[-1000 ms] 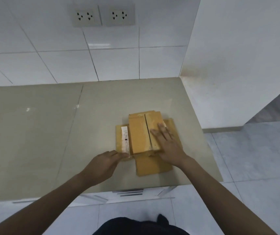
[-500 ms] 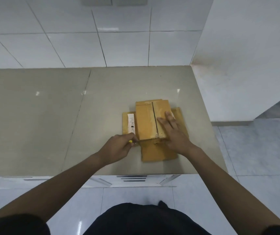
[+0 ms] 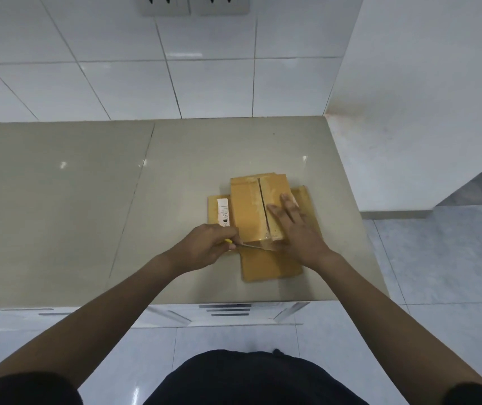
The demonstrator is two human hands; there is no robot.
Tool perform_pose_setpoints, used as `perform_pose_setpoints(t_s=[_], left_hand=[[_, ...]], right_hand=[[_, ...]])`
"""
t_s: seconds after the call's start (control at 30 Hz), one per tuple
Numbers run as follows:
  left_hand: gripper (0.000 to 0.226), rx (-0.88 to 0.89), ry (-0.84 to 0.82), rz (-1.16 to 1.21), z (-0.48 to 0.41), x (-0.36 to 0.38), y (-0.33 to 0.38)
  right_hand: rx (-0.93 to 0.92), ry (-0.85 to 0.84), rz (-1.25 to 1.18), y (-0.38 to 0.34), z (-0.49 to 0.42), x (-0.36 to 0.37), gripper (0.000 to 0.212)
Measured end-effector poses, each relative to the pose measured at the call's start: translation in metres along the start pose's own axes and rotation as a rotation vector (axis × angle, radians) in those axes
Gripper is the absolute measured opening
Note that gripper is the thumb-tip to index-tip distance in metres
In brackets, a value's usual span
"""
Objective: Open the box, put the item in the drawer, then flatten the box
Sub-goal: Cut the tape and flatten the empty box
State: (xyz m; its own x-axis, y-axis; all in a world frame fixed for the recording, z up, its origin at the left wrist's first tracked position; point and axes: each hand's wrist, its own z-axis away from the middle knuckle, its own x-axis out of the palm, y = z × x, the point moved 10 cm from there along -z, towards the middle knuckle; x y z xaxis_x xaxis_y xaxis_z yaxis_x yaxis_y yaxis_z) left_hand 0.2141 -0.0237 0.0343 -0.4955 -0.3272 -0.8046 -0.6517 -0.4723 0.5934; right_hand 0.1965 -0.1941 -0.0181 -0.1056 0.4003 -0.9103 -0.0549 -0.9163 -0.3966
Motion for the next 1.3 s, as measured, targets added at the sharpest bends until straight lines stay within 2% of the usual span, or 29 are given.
perform_pose_setpoints(t_s=[0.1,0.17,0.27,0.33,0.37,0.43,0.53,0.57,0.63,0.7,0.73,0.8,0.83,0.9,1.03,1.07,1.17,1.2,1.3], left_hand=[[0.011,0.009,0.035,0.018,-0.003,-0.003,0.010],[0.010,-0.078,0.180,0.124,0.002,-0.017,0.003],[0.011,-0.294,0.512,0.108,0.033,-0.042,-0.029],[0.010,-0.520,0.671,0.120,0.065,-0.045,-0.065],[0.008,-0.635,0.692,0.183,0.080,-0.038,-0.084],[0.004,-0.803,0.650,0.355,0.096,-0.018,-0.112],[0.011,-0.909,0.590,0.413,0.104,-0.004,-0.121],[0.014,-0.918,0.579,0.351,0.101,-0.005,-0.120],[0.022,-0.880,0.553,0.056,0.089,-0.016,-0.104],[0.033,-0.755,0.562,-0.161,0.069,-0.024,-0.079],[0.037,-0.652,0.552,-0.135,0.054,-0.023,-0.063],[0.045,-0.524,0.482,0.165,0.022,-0.010,-0.034],[0.048,-0.512,0.405,0.269,0.008,0.003,-0.024],[0.051,-0.497,0.339,0.307,-0.012,0.015,-0.010],[0.052,-0.457,0.298,0.349,-0.030,0.007,-0.017],[0.055,-0.463,0.296,0.303,-0.035,0.001,-0.020],[0.059,-0.576,0.303,-0.063,-0.042,-0.009,-0.009],[0.061,-0.609,0.277,-0.085,-0.044,-0.003,-0.002],[0.102,-0.636,0.062,-0.031,-0.045,0.040,0.012]], right_hand=[[0.010,-0.004,0.016,-0.004,-0.001,0.001,0.093],[-0.005,0.019,0.038,-0.005,0.000,-0.002,0.093],[-0.076,0.179,0.094,-0.013,0.011,-0.017,0.083],[-0.199,0.358,0.118,-0.027,0.028,-0.030,0.061],[-0.272,0.437,0.127,-0.035,0.038,-0.034,0.047],[-0.392,0.516,0.124,-0.048,0.051,-0.036,0.024],[-0.469,0.531,0.082,-0.063,0.054,-0.038,0.015],[-0.480,0.523,0.065,-0.066,0.054,-0.039,0.013],[-0.459,0.484,-0.019,-0.068,0.053,-0.041,0.012],[-0.370,0.425,-0.135,-0.065,0.054,-0.042,0.015],[-0.317,0.399,-0.180,-0.065,0.054,-0.042,0.016],[-0.235,0.358,-0.253,-0.065,0.054,-0.041,0.013],[-0.207,0.353,-0.280,-0.066,0.054,-0.042,0.010],[-0.129,0.370,-0.394,-0.063,0.054,-0.049,0.009],[0.169,0.489,-0.861,-0.026,0.055,-0.066,0.011],[0.223,0.520,-0.941,-0.019,0.056,-0.068,0.011],[0.284,0.591,-1.100,-0.011,0.054,-0.077,0.010],[0.296,0.615,-1.114,-0.010,0.054,-0.082,0.009],[0.311,0.714,-1.084,-0.003,0.053,-0.102,0.011]])
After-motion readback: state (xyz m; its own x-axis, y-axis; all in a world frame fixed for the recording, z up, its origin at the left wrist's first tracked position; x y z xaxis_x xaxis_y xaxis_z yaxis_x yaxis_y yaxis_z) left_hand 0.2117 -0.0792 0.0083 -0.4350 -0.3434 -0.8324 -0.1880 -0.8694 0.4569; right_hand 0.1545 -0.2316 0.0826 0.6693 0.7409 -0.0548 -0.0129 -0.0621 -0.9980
